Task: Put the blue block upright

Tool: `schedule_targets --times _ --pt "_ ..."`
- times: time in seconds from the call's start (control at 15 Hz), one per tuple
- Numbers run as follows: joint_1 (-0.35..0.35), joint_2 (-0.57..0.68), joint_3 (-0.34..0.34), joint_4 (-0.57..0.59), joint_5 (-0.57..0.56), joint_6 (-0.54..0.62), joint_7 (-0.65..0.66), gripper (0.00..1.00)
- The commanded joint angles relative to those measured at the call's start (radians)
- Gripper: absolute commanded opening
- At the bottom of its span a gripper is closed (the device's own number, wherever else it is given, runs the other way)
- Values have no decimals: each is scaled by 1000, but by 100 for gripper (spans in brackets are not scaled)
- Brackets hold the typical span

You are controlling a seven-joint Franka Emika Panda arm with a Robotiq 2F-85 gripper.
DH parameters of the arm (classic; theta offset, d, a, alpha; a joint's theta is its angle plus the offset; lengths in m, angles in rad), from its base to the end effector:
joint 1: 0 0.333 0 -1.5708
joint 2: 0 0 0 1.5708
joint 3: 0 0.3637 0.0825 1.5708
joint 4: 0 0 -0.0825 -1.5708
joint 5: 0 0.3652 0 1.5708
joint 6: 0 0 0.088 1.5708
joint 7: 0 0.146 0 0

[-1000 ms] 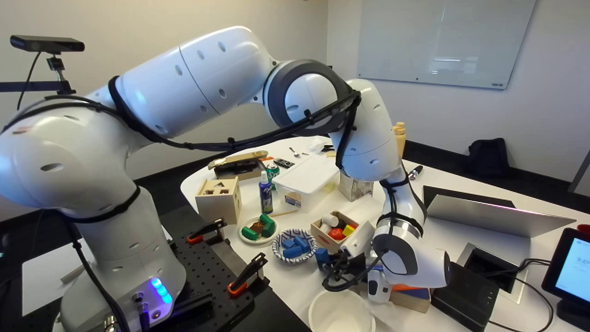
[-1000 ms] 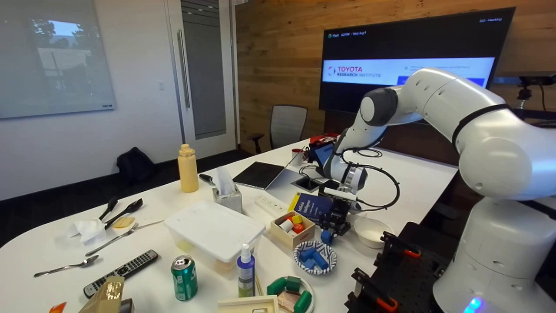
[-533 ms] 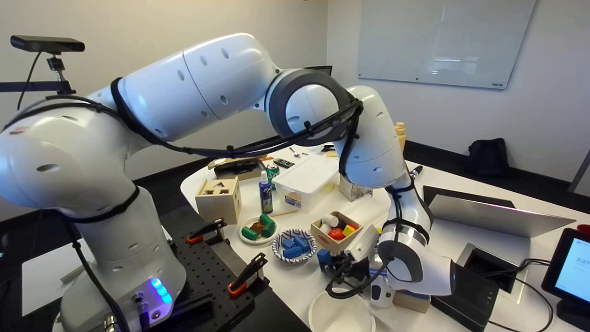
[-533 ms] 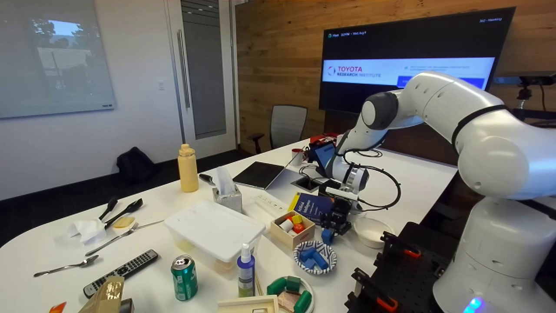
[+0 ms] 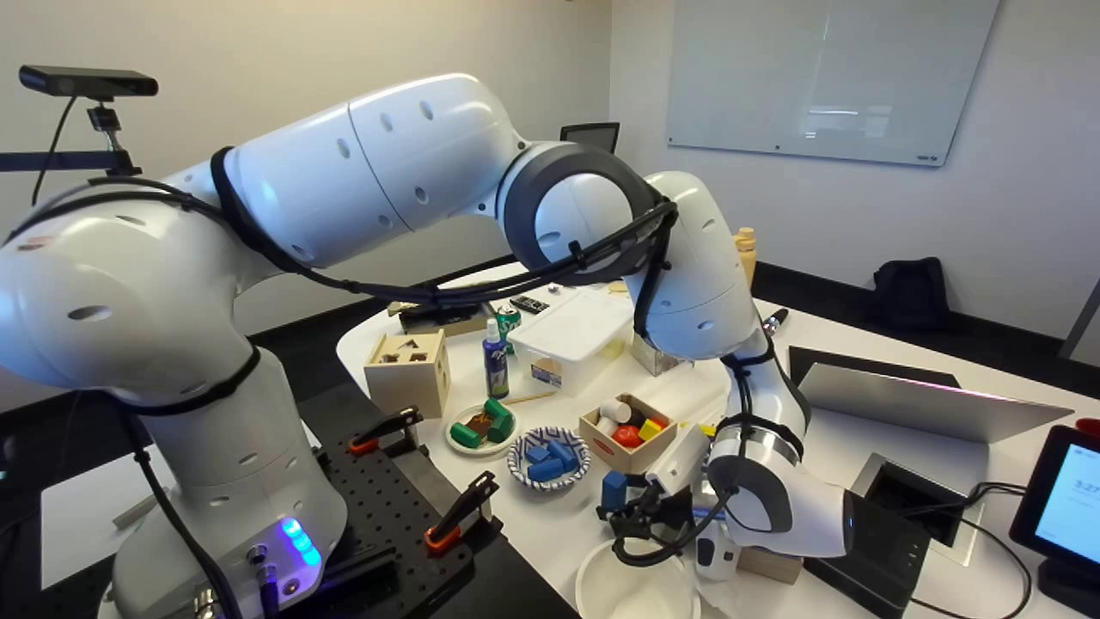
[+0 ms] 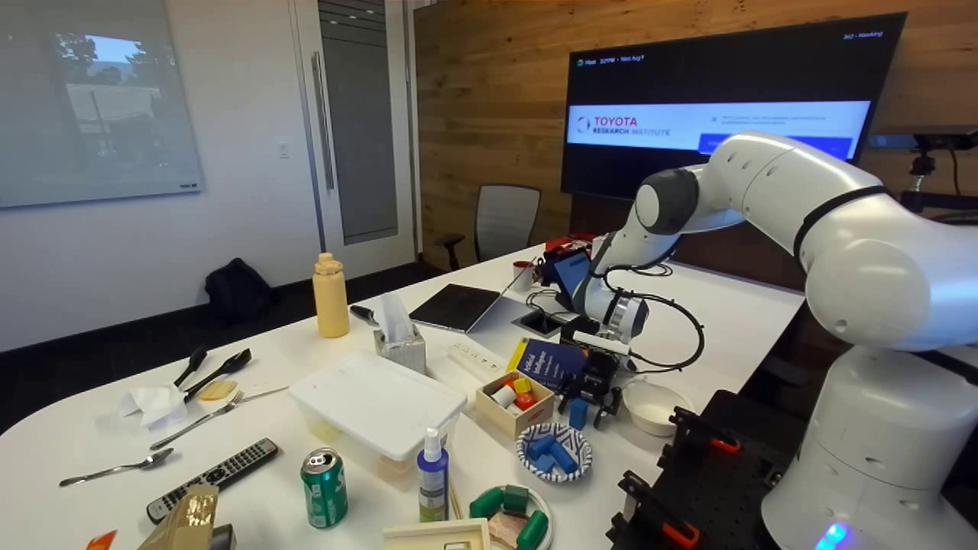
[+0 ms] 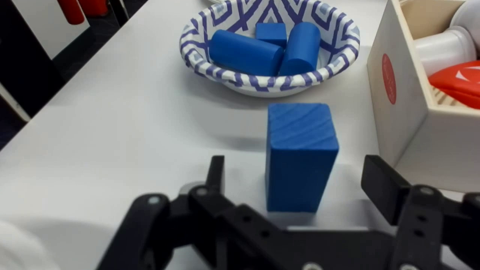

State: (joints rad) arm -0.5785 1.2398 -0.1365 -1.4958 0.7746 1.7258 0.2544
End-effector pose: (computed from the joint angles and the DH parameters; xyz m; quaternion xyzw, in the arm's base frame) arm 0.4691 -0.2887 -0.0741 -0.6399 0.5869 0.3785 0.3206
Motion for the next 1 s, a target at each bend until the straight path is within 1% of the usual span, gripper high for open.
schedule_targets --times 0.0,0.2,0.27,0.47,0.73,0.93 --pt "41 -37 -23 -15 5 5 -37 100" --pt "106 -126 -48 -84 -37 28 -60 100" --pt "149 -166 -72 -120 -61 64 -45 100" --pt "242 -305 -117 -234 -148 111 -18 100" --pt "356 -509 -162 -404 -310 228 -3 100" --pt "413 -664 -171 -542 -445 352 -6 100"
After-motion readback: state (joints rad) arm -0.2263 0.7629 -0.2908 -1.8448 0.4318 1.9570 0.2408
